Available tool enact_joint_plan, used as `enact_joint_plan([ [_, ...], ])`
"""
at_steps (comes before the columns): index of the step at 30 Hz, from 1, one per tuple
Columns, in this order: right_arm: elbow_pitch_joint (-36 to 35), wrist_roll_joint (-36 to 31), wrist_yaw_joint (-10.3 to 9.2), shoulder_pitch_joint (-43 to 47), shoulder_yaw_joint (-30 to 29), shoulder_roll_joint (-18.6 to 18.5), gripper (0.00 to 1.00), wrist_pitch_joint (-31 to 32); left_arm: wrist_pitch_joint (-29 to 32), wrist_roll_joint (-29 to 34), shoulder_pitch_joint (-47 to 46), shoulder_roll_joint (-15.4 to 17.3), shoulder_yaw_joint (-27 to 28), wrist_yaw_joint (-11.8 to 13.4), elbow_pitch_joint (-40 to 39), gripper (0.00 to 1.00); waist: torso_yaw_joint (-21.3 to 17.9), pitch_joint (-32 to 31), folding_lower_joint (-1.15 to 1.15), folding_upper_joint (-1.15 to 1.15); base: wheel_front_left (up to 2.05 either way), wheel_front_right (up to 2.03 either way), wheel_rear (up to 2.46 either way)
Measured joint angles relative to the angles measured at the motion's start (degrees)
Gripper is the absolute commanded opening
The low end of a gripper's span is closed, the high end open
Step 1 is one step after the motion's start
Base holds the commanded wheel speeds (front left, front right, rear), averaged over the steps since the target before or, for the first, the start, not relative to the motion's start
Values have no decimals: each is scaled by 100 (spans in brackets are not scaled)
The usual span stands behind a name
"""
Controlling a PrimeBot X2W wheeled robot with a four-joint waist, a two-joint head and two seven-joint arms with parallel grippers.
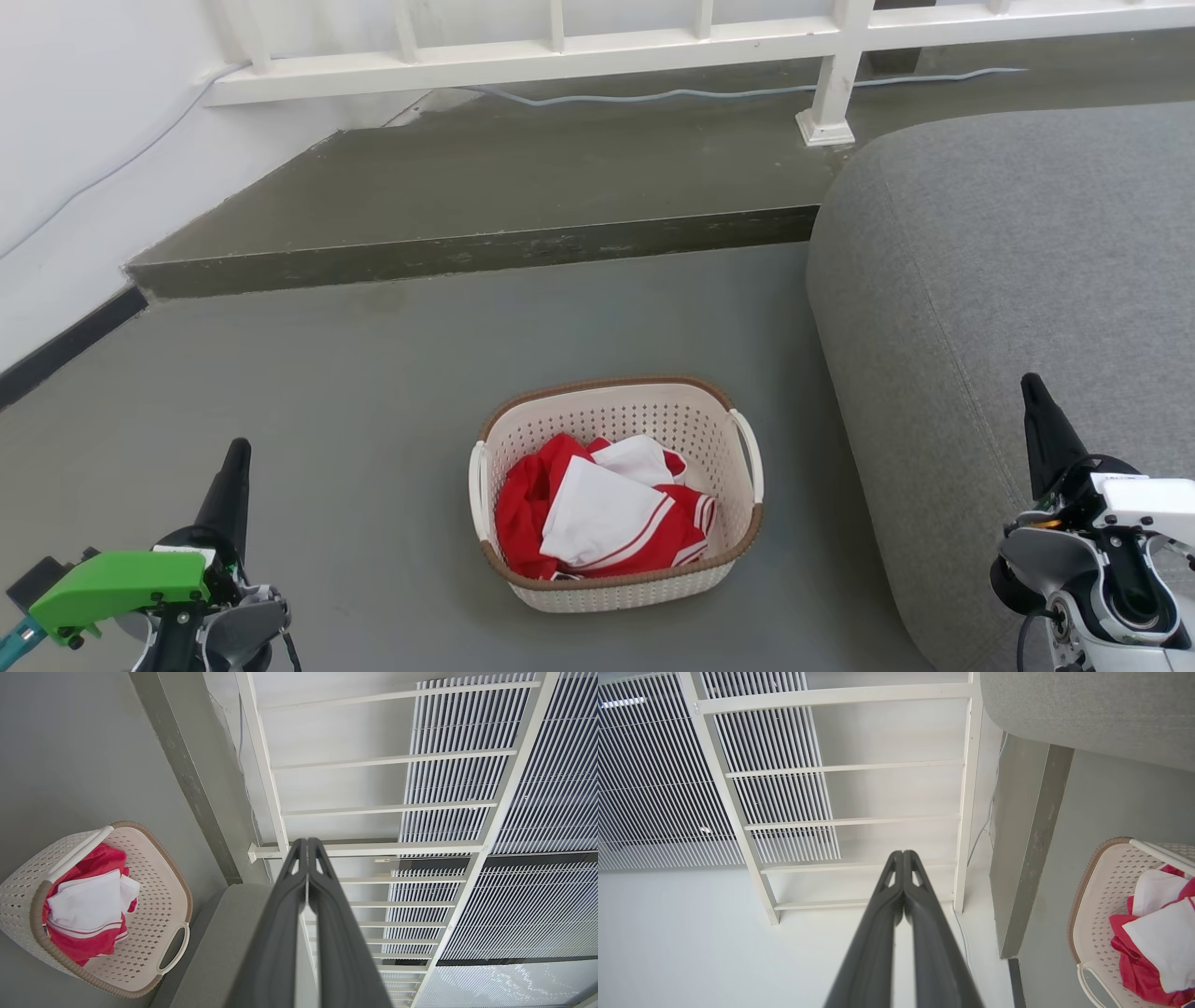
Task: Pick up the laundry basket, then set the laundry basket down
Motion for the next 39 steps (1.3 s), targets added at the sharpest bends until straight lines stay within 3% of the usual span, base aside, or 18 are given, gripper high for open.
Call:
enact_joint_plan([
  [39,-4,-1,0,-2,-18,8,0,8,0,0,0,0,0,0,-3,0,0,1,0,0,0,0,0],
])
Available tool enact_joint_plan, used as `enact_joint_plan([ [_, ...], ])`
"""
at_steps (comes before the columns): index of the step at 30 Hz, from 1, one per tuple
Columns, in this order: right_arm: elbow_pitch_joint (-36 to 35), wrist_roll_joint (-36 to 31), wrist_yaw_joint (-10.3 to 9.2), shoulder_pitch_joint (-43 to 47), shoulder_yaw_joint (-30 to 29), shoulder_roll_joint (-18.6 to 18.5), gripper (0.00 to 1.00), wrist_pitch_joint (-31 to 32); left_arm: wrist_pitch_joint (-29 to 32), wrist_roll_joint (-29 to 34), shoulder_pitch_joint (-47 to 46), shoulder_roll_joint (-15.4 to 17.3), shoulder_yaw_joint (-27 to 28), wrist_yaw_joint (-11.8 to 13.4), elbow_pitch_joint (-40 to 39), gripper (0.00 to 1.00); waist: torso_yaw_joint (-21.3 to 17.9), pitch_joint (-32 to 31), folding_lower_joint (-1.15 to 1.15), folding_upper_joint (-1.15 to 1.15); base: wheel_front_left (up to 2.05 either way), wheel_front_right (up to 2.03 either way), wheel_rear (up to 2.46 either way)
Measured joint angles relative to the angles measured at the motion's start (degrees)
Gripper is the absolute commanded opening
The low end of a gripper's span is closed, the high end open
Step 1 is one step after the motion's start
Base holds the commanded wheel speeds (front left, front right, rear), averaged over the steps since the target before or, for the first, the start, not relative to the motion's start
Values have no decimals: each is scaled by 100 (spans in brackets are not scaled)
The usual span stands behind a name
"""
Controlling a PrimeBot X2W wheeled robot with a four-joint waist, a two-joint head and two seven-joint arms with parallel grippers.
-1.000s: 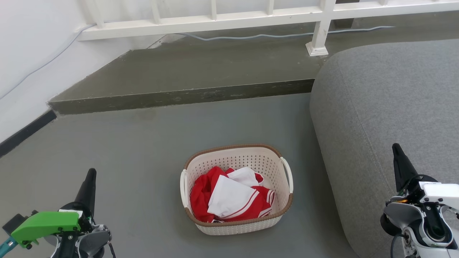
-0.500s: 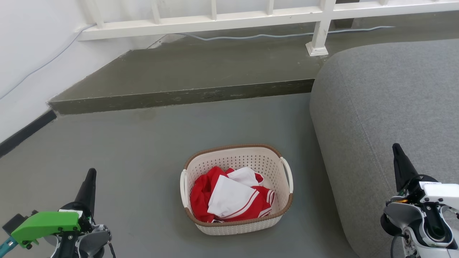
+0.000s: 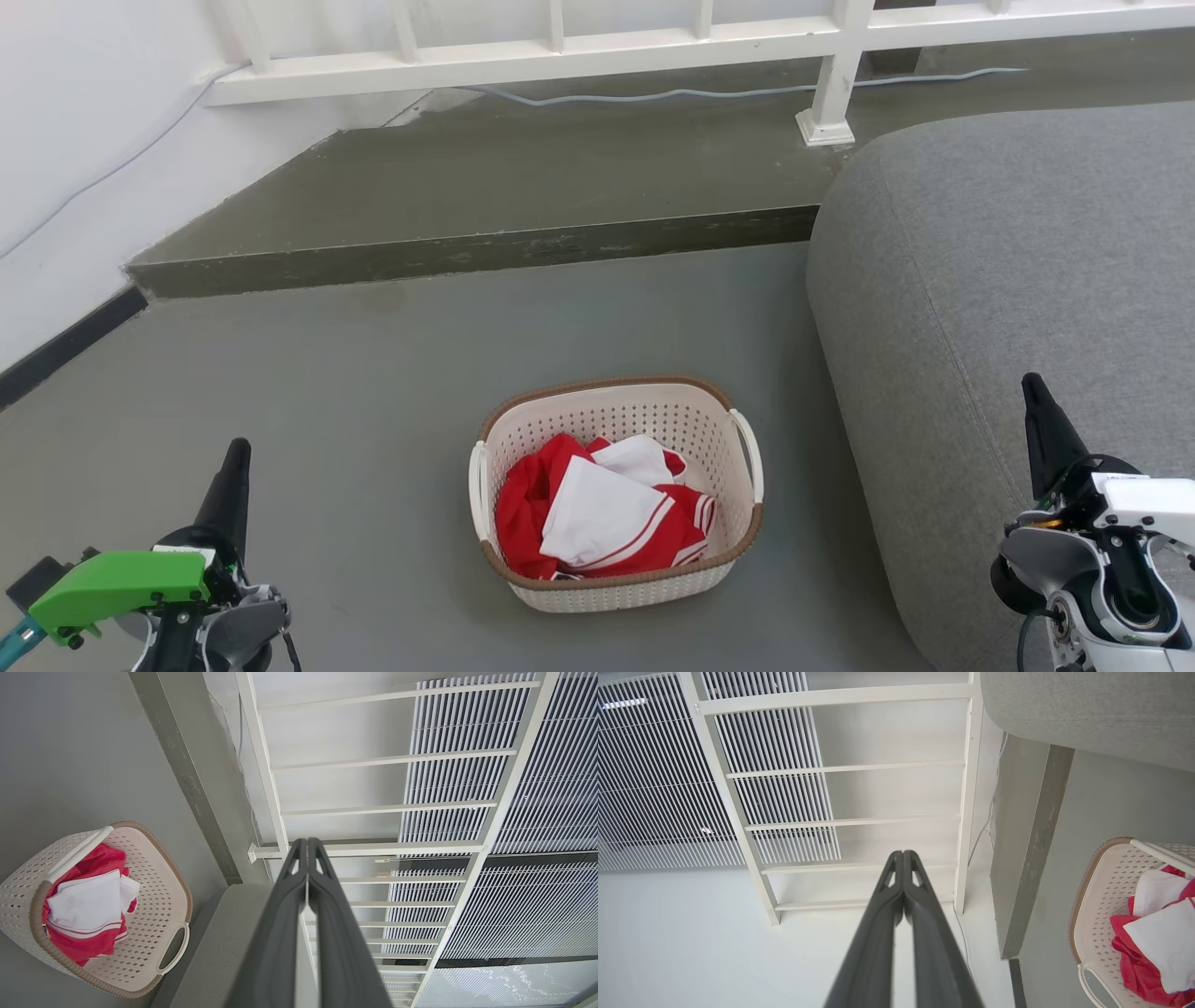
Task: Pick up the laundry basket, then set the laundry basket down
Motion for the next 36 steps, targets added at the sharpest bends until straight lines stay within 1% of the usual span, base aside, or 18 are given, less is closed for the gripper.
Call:
enact_joint_plan([
  [36,-3,-1,0,0,-14,7,0,14,0,0,0,0,1,0,-2,0,0,0,0,0,0,0,0],
])
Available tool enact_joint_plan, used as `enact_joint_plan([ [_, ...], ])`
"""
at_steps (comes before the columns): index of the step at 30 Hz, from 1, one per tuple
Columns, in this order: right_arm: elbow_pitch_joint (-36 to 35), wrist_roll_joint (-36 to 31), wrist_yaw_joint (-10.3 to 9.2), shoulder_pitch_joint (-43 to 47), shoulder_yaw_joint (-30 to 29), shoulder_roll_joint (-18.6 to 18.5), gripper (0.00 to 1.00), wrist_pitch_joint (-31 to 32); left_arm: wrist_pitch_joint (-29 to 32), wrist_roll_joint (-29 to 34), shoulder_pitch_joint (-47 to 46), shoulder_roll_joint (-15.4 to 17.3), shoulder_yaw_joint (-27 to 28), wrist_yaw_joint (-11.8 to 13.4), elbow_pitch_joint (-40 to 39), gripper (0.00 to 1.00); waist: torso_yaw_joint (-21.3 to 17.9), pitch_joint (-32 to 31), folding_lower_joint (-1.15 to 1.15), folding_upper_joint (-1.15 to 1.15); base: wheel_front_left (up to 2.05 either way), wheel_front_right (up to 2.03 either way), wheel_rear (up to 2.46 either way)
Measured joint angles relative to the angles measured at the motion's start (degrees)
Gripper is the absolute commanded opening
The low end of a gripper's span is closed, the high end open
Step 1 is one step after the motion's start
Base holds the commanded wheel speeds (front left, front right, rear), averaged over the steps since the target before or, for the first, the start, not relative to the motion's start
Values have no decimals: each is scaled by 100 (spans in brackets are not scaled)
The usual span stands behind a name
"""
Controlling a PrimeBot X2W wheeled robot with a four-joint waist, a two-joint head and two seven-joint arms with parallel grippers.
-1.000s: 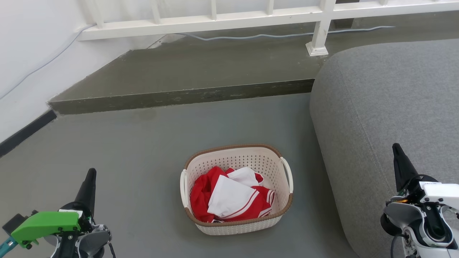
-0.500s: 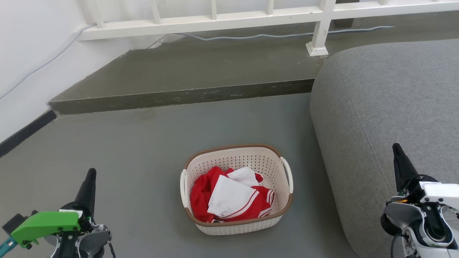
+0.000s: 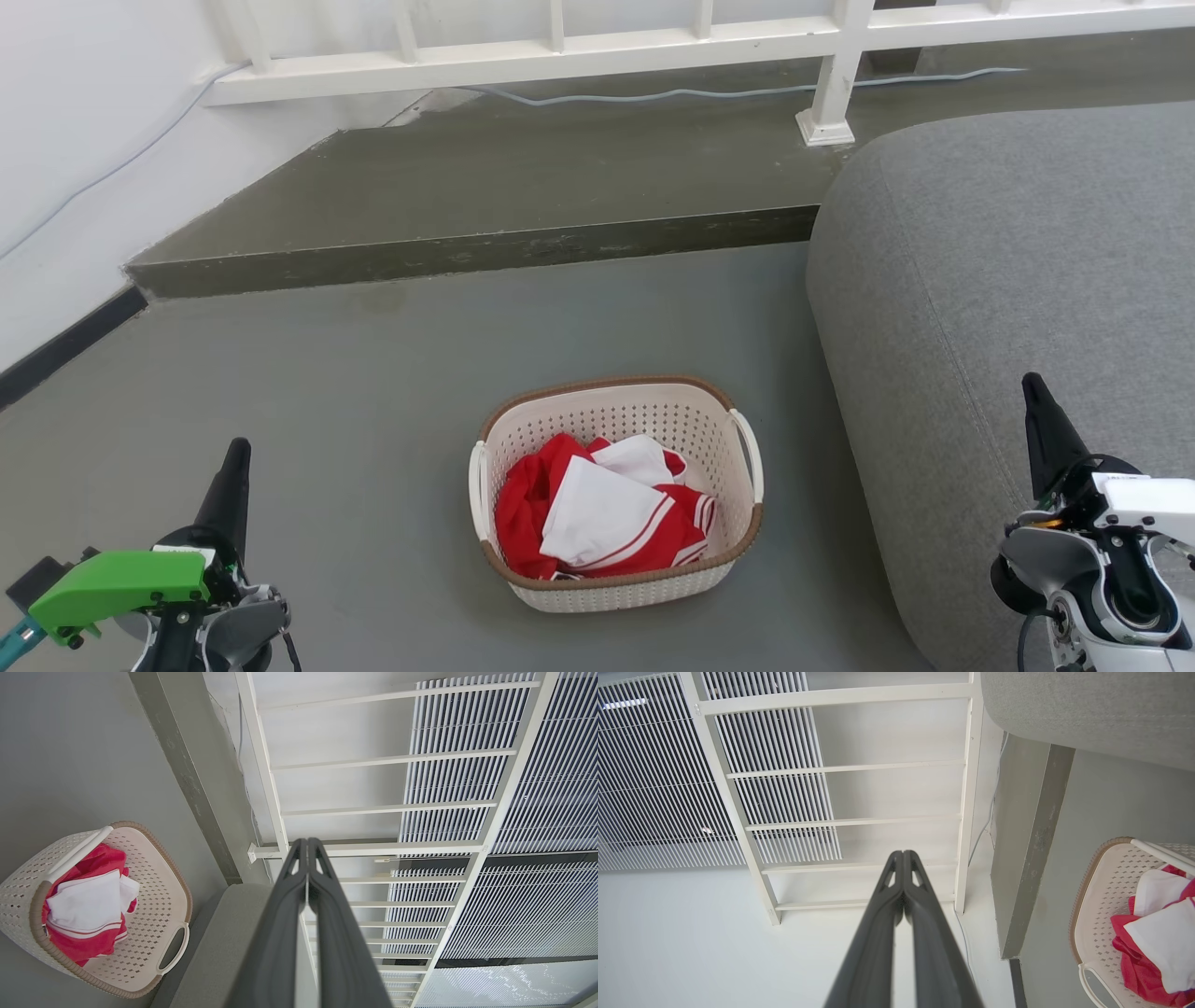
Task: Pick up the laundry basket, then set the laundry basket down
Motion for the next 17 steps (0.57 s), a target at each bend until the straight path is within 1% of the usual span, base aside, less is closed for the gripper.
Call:
enact_joint_plan([
  [17,-2,0,0,0,-5,14,0,0,0,0,0,0,0,0,-1,0,0,0,0,0,0,0,0],
])
